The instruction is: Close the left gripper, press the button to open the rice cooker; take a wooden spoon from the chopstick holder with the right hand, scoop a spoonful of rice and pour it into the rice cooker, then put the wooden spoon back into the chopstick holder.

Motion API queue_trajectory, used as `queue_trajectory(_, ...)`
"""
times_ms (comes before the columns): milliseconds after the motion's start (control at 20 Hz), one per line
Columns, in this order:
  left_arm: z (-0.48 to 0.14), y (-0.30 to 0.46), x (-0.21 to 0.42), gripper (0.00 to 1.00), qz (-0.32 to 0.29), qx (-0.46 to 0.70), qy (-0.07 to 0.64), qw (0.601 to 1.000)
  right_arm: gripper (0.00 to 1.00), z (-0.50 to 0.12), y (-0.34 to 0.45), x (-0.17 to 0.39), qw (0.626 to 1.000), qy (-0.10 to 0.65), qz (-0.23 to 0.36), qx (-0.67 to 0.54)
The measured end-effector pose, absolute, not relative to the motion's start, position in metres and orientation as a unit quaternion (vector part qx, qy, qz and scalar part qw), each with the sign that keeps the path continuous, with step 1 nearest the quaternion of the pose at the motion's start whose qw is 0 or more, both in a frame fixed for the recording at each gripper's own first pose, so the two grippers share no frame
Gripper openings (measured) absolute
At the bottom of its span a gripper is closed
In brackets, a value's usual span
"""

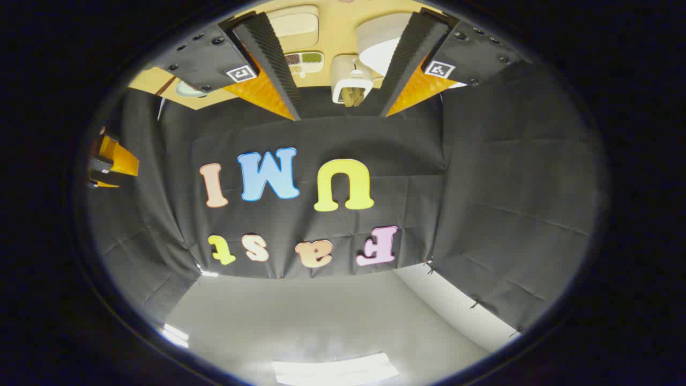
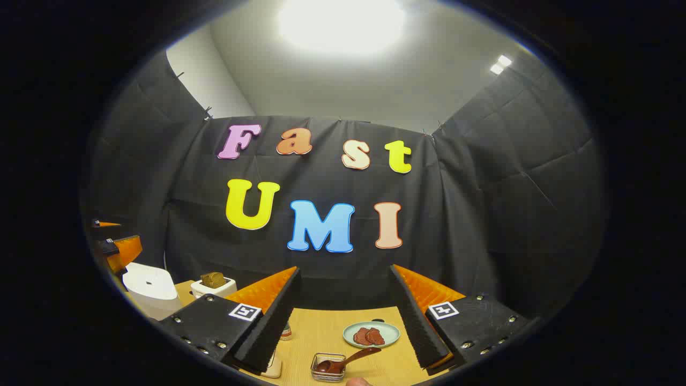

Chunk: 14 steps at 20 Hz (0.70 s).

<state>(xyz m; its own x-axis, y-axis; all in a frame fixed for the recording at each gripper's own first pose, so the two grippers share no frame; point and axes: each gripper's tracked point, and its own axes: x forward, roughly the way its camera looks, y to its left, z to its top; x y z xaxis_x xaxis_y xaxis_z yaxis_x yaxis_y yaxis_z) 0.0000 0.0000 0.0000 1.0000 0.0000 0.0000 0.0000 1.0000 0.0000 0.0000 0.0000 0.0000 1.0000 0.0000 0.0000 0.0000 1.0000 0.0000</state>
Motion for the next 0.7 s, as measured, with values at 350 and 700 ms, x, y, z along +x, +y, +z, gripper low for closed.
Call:
queue_trajectory(350, 0.002, -0.003, 0.0, 1.0, -0.001, 0.007, -0.001, 1.0, 0.98, -0.005, -0.008, 0.001, 1.0, 0.01, -0.006, 0.004)
queue_trajectory(700, 0.006, -0.01, -0.002, 0.98, -0.006, 0.013, -0.008, 1.0, 0.98, -0.001, -0.011, 0.0, 1.0, 0.008, -0.008, 0.003)
